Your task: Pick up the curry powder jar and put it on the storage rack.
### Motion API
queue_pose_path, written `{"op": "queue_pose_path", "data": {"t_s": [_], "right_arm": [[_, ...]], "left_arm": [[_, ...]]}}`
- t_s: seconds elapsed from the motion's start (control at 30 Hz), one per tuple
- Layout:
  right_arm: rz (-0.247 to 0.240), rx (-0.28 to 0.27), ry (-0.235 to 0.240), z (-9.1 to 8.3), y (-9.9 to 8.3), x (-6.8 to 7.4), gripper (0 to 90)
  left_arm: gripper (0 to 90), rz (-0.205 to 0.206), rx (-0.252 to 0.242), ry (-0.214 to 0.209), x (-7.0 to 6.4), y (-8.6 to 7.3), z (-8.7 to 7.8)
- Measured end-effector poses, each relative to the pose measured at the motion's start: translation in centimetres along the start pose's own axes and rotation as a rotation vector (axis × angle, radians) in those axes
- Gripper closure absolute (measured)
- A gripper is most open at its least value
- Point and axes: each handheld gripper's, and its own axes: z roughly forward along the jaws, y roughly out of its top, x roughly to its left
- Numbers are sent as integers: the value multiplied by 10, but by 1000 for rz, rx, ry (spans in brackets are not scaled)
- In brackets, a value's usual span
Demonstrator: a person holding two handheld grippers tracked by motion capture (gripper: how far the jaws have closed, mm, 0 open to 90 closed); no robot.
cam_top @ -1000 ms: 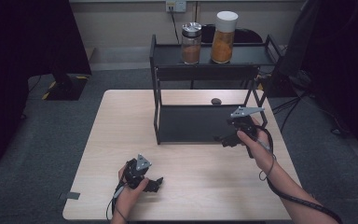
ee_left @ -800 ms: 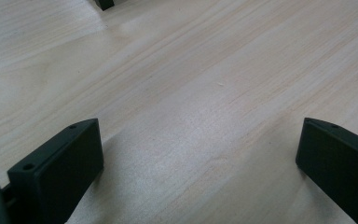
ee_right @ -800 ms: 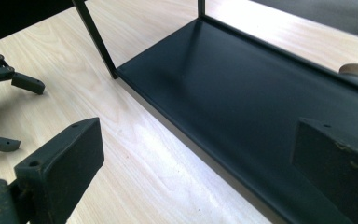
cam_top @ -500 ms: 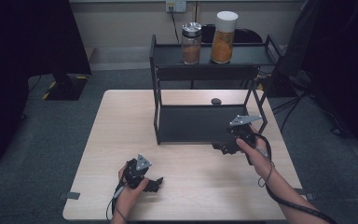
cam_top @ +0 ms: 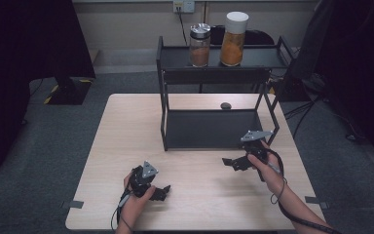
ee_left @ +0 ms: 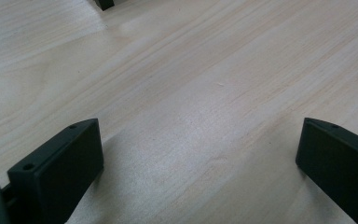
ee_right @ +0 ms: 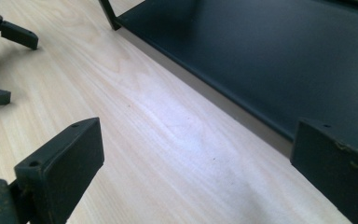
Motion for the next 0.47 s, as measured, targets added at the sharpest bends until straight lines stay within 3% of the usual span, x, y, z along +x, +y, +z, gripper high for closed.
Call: {"op": "queue_pose_path", "data": {"t_s": [0.2,0.47], "right_arm": [[2,20,16,4,-15,1,18],[-39,37,25,6,-32,7,17]], "left_arm": [[0,0,0,0,0,0,0],[0,0,0,0,0,0,0]]}}
